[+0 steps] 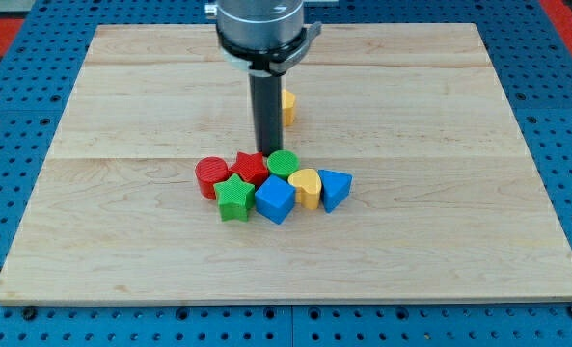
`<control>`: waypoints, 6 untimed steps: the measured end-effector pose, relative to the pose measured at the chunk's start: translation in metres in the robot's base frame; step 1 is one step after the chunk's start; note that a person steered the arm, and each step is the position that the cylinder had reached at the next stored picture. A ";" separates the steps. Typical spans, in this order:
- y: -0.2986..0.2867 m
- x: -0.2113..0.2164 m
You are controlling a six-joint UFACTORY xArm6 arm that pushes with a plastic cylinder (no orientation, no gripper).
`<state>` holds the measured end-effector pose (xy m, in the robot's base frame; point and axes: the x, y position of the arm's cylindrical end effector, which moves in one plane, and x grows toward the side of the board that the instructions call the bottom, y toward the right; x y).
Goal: Slightly push the blue triangle into the yellow heart
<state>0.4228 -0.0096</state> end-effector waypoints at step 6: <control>0.066 -0.008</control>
